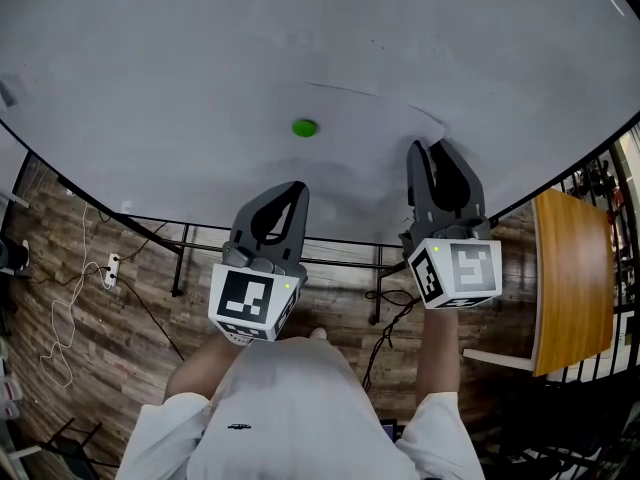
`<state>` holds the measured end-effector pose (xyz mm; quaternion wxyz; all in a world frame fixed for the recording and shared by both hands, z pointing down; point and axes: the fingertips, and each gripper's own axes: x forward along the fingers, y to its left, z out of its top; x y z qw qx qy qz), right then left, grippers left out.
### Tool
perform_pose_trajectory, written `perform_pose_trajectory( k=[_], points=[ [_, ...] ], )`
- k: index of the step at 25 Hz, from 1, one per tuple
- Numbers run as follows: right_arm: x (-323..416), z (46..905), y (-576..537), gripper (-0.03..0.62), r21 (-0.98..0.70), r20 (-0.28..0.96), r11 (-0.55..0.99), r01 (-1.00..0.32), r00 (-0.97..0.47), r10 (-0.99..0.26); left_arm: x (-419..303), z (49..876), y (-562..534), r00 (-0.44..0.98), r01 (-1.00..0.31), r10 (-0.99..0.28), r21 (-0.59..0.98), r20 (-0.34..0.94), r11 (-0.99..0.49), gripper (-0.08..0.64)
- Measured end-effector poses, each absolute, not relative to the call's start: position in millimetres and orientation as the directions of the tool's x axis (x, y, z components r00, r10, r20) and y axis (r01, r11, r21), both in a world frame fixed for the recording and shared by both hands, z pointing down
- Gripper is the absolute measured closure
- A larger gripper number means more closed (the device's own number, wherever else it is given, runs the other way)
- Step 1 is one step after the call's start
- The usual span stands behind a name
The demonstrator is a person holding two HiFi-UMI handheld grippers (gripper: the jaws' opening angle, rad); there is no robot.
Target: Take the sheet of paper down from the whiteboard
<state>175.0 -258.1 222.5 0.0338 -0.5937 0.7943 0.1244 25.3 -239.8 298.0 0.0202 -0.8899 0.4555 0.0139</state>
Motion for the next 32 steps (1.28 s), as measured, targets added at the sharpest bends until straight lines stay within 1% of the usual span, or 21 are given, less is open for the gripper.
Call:
perform_pose_trajectory(
  k=[5, 18, 19, 23, 24, 26, 29, 32],
  points=[
    [181, 232, -258, 0.575, 0.151, -0.205, 0.228, -0.962, -0.256, -0.945, 23, 297, -241, 0.588, -0.809, -0.808, -0.029, -0.042, -0.587, 0.552],
    [179, 227, -266, 0.581, 0.14, -0.208, 0.223, -0.965, -0.249, -0.946, 23, 292, -256, 0.569, -0.822, -0.82, -0.035, -0.068, -0.568, 0.551],
    [179, 226, -266, 0.583, 0.142, -0.207, 0.222, -0.965, -0.249, -0.946, 24, 290, -257, 0.566, -0.824, -0.821, -0.04, -0.068, -0.565, 0.54],
    [180, 226, -267, 0.583, 0.136, -0.21, 0.218, -0.966, -0.244, -0.947, 25, 279, -261, 0.549, -0.836, -0.832, -0.061, -0.08, -0.545, 0.458],
    [180, 226, -267, 0.583, 0.136, -0.21, 0.216, -0.967, -0.241, -0.947, 25, 275, -263, 0.539, -0.843, -0.838, -0.065, -0.092, -0.535, 0.448],
    [180, 226, -267, 0.583, 0.138, -0.21, 0.211, -0.968, -0.237, -0.949, 24, 270, -268, 0.511, -0.86, -0.852, -0.073, -0.113, -0.506, 0.433],
    [183, 228, -271, 0.583, 0.148, -0.207, 0.205, -0.967, -0.233, -0.95, 25, 264, -279, 0.463, -0.886, -0.876, -0.086, -0.134, -0.455, 0.43],
    [184, 228, -273, 0.583, 0.16, -0.206, 0.203, -0.966, -0.234, -0.95, 29, 260, -290, 0.436, -0.899, -0.891, -0.109, -0.124, -0.425, 0.42]
  ],
)
